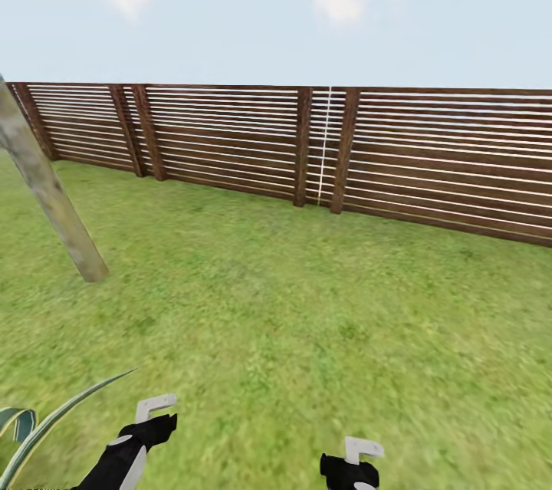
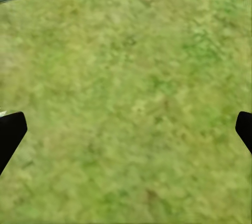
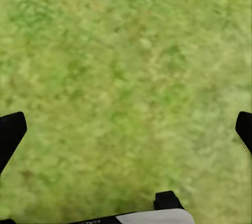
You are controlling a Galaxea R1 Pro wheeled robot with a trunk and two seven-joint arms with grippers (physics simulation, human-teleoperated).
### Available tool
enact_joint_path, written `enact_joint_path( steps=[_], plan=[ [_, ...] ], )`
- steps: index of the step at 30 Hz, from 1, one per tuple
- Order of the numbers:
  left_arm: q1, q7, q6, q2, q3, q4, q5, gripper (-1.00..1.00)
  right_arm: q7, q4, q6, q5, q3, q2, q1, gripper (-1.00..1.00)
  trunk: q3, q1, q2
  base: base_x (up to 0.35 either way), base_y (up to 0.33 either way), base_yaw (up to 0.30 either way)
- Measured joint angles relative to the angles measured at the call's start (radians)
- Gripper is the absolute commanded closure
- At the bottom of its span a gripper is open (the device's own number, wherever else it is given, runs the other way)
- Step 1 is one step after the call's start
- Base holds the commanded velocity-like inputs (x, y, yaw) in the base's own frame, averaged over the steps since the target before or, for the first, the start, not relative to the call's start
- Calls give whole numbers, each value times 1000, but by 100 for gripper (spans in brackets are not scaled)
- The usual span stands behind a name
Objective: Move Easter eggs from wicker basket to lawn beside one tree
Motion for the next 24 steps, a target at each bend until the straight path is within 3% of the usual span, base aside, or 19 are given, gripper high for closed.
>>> enact_joint_path(
  steps=[11,24],
  plan=[
    [0,1,0,0,0,0,0,-100,0,0,0,0,-1,0,0,-100,0,0,0,285,-213,267],
    [0,1,0,0,0,0,0,-100,-1,0,0,0,-1,0,0,-100,0,0,0,282,-219,20]
  ],
)
